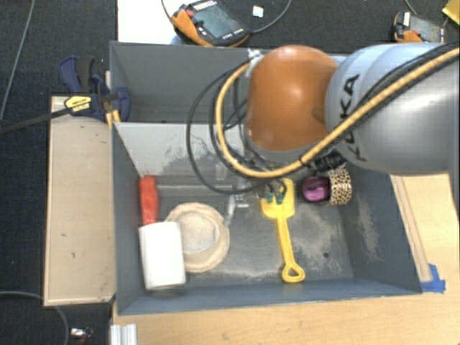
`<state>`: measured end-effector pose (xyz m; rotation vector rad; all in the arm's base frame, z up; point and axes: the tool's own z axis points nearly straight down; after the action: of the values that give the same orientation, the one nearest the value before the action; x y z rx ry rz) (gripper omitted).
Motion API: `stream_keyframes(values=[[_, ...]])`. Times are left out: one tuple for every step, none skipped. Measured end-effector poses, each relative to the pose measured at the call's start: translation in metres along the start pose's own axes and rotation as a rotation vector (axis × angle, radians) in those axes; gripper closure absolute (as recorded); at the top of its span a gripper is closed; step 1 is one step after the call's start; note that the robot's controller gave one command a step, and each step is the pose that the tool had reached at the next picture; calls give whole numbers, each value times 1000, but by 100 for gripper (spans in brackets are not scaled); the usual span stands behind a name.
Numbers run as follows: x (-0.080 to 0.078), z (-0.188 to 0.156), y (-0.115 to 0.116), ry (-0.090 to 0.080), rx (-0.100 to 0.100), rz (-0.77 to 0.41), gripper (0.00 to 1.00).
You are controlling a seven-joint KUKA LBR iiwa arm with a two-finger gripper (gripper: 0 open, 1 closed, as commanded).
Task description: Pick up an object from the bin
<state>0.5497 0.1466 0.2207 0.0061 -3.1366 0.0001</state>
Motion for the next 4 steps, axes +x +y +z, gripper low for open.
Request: stream_keyframes(values=[[-2, -5, -1, -8, -1, 7, 0], [16, 88, -3, -9, 0, -367, 0], [28, 68, -3, -15, 0, -585, 0], [25, 120, -4, -7, 0, -785, 0]])
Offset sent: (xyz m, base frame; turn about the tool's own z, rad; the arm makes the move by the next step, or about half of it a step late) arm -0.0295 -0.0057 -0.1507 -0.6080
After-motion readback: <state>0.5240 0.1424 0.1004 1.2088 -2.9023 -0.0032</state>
